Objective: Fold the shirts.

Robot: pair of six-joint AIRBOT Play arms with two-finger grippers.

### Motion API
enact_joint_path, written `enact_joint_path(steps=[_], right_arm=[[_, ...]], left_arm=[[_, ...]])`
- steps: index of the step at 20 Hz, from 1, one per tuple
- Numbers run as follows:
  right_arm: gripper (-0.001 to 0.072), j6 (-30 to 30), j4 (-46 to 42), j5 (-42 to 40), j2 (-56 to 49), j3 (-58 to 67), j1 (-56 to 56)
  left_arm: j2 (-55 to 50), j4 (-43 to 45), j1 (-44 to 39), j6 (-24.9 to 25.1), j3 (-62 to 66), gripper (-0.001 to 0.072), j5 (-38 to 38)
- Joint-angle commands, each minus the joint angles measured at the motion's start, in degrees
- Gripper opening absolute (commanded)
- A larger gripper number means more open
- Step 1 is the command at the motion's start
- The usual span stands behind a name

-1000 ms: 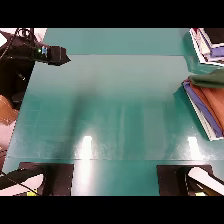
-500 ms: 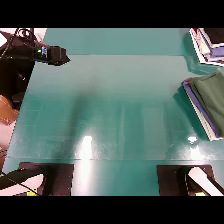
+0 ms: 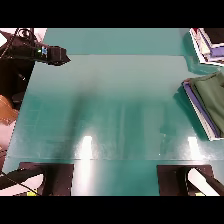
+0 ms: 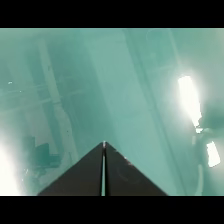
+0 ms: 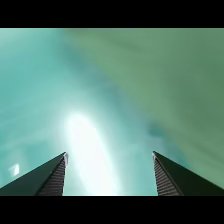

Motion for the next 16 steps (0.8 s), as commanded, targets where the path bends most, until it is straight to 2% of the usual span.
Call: enact_joint_path(steps=[1, 2, 5, 6, 16], right_arm=[[0.0589, 0.0, 4.4, -5.6, -0.2, 0.6, 15.3], [0.0530, 0.0, 4.4, -7.5, -0.2, 0.5, 18.9], [0.0069, 0.0, 4.5, -12.0, -0.1, 0.5, 28.0], [0.0018, -0.1, 4.5, -12.5, -0.2, 0.5, 30.1], [0.0018, -0.1, 4.6, -12.6, -0.1, 0.5, 33.1]], left_arm=[[0.0, 0.0, 0.0, 0.0, 0.0, 0.0025, 0.2], [0.0, 0.0, 0.0, 0.0, 0.0, 0.0025, 0.2], [0.0, 0.0, 0.0, 0.0, 0.0, 0.0025, 0.2], [0.0, 0.0, 0.0, 0.0, 0.0, 0.0025, 0.2], [0.0, 0.0, 0.0, 0.0, 0.0, 0.0026, 0.2]])
